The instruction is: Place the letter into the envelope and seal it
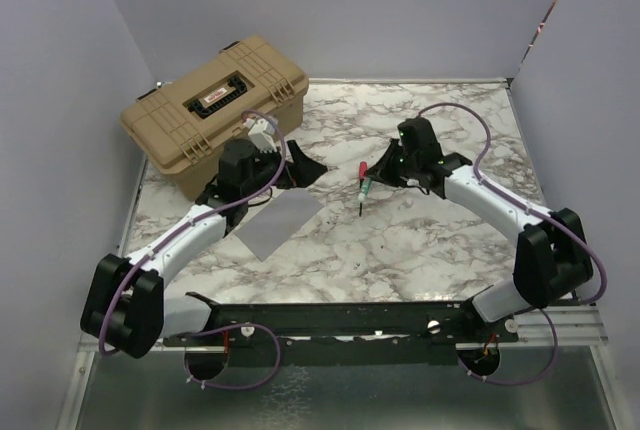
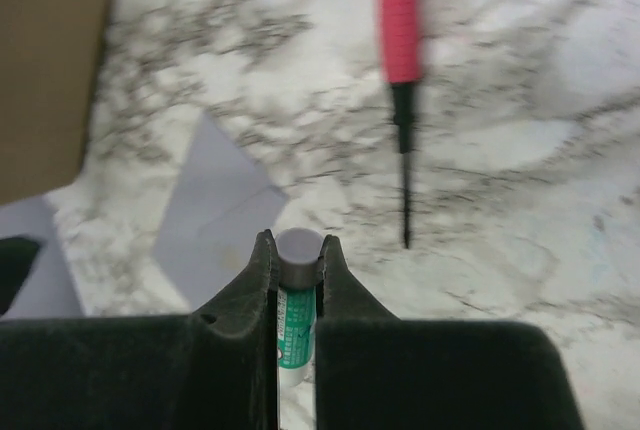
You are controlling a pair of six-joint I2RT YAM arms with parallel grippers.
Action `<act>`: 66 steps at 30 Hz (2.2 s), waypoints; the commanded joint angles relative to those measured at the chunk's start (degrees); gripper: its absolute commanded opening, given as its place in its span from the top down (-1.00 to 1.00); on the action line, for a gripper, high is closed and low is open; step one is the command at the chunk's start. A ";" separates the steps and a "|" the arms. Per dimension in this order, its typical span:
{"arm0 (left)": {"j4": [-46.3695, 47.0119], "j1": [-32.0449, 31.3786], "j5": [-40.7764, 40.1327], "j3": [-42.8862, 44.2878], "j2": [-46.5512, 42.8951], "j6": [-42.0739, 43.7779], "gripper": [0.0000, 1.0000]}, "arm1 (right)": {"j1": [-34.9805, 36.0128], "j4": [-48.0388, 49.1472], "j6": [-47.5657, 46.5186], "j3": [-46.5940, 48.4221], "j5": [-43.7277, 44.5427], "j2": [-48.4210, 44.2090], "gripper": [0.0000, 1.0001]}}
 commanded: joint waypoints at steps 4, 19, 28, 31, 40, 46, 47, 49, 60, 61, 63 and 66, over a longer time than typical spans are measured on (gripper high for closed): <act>8.72 -8.24 10.24 7.43 4.81 -3.61 -0.88 | 0.05 30.89 -11.31 -4.60 -24.76 -9.27 1.00; 19.43 -8.49 14.08 9.08 8.37 -14.41 0.14 | 0.03 46.85 -7.85 -4.71 -37.70 -9.79 0.99; 21.36 -8.39 19.24 9.09 9.81 -13.54 1.00 | 0.07 38.88 -14.32 -1.90 -40.25 -8.99 0.97; 21.31 -8.30 20.79 8.38 8.72 -10.46 1.00 | 0.04 32.06 -18.55 0.75 -39.06 -9.40 0.52; 12.30 -5.41 29.98 9.47 3.98 1.66 1.00 | -0.02 11.14 -37.20 9.12 -38.52 -11.53 -0.17; -3.79 -5.18 33.26 14.42 2.39 14.77 1.00 | -0.02 1.40 -43.33 15.60 -49.22 -9.08 -0.18; -4.75 -5.18 33.85 14.82 2.50 15.51 1.00 | -0.07 0.82 -43.26 16.27 -50.72 -8.58 -0.18; -5.52 -5.18 34.55 15.37 2.73 16.07 1.00 | 0.06 1.15 -42.45 17.20 -53.84 -7.60 -0.15; -5.41 -5.19 35.51 17.25 2.93 16.17 1.00 | 0.63 2.77 -37.96 19.37 -58.13 -4.29 0.04; -5.40 -5.26 35.52 17.32 2.83 16.05 1.00 | 0.78 2.95 -37.57 19.25 -58.02 -4.10 0.07; -5.31 -5.28 35.92 17.47 2.84 15.91 1.00 | 1.02 3.89 -36.44 18.98 -57.53 -3.71 0.15; -5.17 -5.27 35.75 17.51 2.84 15.58 1.00 | 1.16 8.37 -31.70 18.12 -54.10 -3.46 0.35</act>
